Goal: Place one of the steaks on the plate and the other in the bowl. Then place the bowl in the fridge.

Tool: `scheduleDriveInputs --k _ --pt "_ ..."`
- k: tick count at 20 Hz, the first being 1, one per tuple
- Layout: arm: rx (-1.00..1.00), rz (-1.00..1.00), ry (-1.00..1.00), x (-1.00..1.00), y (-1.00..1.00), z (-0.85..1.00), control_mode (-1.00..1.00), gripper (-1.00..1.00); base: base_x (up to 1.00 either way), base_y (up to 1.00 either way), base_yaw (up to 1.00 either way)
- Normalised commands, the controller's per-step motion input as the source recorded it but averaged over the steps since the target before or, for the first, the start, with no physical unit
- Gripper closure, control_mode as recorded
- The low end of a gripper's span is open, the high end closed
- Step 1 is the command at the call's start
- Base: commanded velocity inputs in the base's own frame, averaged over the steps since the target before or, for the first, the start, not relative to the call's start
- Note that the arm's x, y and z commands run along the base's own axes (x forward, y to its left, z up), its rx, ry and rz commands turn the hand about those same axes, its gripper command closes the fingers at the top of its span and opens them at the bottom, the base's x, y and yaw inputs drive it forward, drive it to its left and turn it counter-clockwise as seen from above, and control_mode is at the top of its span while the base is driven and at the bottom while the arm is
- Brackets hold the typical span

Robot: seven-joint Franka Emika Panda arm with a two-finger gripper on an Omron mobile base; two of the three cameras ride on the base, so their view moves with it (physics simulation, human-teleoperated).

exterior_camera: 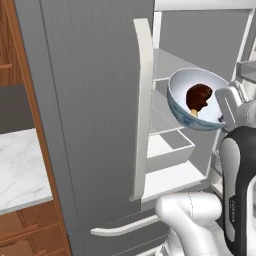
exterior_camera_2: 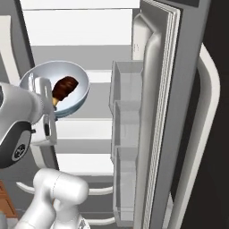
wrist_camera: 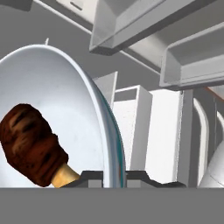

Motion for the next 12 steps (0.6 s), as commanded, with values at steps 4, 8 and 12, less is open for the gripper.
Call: scheduleDriveInputs --k 4,8,12 --pt "0.00 0.06 0.04 0.57 -0.01 0.06 -1.00 1.00 0.00 0.00 0.00" --pt "0.00 0.04 0.00 0.47 -0.01 0.02 -1.00 1.00 0.00 0.00 0.00" --pt "-0.03 0.01 -0.03 0.32 0.00 0.05 -1.00 1.00 0.00 0.00 0.00"
